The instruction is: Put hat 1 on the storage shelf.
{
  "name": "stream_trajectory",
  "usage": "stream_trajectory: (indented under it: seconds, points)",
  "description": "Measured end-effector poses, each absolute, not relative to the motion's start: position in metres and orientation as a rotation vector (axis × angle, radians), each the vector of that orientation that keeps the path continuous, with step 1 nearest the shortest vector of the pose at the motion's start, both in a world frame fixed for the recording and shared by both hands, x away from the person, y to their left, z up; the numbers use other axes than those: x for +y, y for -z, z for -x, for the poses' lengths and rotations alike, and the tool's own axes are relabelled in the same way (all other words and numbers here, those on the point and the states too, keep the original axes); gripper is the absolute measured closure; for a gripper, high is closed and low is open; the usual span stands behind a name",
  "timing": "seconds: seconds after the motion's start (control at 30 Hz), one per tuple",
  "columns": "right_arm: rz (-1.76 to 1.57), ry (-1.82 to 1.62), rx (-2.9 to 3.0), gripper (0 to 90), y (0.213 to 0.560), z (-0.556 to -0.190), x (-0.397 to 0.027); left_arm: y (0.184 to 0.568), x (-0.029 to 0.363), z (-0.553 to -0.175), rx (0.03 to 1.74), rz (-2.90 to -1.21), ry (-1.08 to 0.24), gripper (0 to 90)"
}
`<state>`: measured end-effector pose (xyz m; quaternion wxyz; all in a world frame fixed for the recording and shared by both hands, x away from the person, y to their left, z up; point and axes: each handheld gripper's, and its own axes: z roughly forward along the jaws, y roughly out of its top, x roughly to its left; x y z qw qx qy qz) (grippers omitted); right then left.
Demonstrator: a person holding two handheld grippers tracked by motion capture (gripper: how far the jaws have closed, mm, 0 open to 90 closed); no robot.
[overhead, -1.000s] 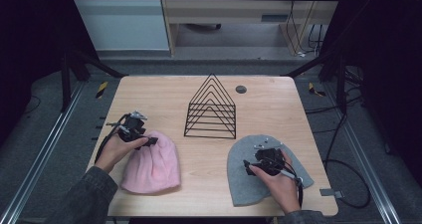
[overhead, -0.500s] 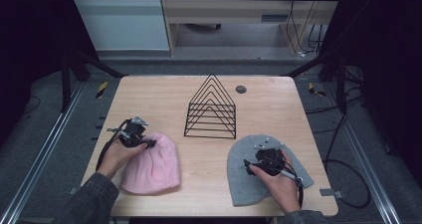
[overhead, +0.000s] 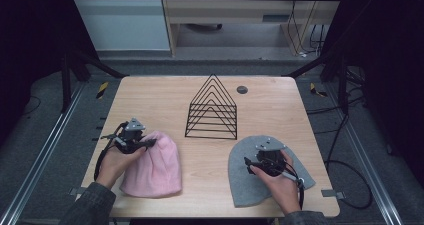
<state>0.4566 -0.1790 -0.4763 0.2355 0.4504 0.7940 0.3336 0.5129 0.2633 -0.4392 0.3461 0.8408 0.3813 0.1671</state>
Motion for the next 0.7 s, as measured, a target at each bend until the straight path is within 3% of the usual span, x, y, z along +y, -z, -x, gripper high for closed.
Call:
stream_trajectory:
  seconds: [0.27, 0.43, 0.7]
  points:
    - [-1.208, -0.957, 2.174, 27.0, 0.474, -0.453, -0.175, 0.419, 0.258, -0.497, 0.927, -2.112, -0.478, 74.3]
    - [-1.176, -0.994, 2.179, 31.5, 0.471, -0.451, -0.170, 0.407, 0.254, -0.493, 0.903, -2.081, -0.473, 74.3]
    - [-1.021, -1.039, 2.249, 35.9, 0.453, -0.450, -0.133, 0.384, 0.249, -0.493, 0.867, -2.076, -0.520, 74.5]
